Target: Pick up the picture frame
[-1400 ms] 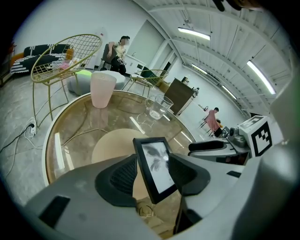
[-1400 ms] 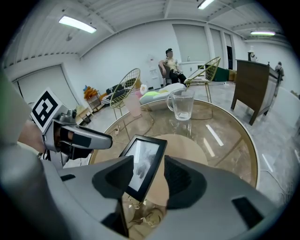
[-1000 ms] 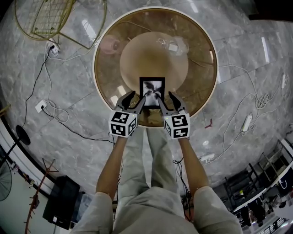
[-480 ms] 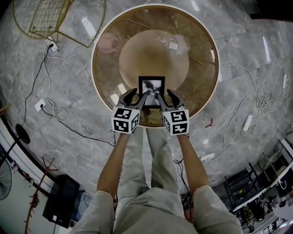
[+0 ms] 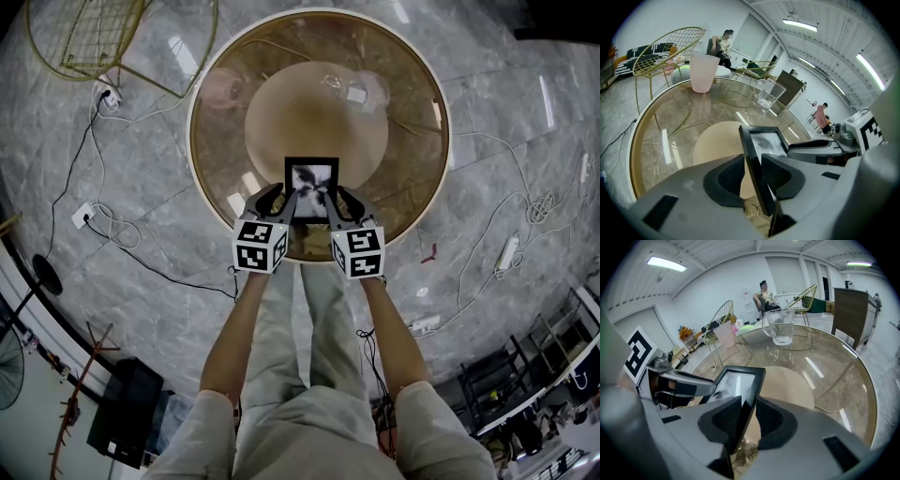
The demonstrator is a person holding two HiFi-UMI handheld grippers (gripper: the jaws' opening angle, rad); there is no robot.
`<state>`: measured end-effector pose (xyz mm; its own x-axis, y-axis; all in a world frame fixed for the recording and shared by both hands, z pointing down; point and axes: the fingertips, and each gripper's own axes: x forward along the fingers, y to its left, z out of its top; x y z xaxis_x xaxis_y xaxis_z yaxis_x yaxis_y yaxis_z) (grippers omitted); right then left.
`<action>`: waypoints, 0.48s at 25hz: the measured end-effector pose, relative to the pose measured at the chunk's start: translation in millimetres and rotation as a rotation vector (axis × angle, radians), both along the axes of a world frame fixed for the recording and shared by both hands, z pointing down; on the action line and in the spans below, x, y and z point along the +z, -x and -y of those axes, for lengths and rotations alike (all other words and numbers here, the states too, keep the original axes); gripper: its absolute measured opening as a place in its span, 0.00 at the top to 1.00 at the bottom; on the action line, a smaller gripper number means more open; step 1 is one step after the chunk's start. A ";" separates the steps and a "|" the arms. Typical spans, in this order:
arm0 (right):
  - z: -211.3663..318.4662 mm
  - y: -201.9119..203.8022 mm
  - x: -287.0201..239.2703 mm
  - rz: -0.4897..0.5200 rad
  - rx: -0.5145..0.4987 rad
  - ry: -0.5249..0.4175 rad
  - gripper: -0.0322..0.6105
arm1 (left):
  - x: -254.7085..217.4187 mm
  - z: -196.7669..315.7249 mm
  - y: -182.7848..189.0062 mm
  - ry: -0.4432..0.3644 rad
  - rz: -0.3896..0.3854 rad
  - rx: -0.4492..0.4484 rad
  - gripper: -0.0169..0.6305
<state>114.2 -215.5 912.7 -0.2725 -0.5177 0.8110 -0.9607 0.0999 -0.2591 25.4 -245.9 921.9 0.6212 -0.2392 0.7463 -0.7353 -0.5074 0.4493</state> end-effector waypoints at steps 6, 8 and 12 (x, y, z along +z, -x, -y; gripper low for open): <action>-0.4 0.2 -0.6 0.002 0.021 0.002 0.81 | 0.7 -0.2 -1.3 -0.005 0.013 -0.002 0.83; -1.3 0.1 -0.8 0.002 0.027 0.004 0.81 | 0.7 -1.0 -1.7 -0.004 0.016 -0.003 0.83; -0.9 -0.2 -5.2 0.004 0.028 -0.003 0.81 | -2.3 -0.5 -1.0 0.002 0.016 -0.009 0.84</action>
<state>114.5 -214.6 907.5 -0.2607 -0.5280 0.8083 -0.9622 0.0738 -0.2622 26.3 -245.4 919.6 0.6068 -0.2428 0.7569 -0.7469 -0.5000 0.4383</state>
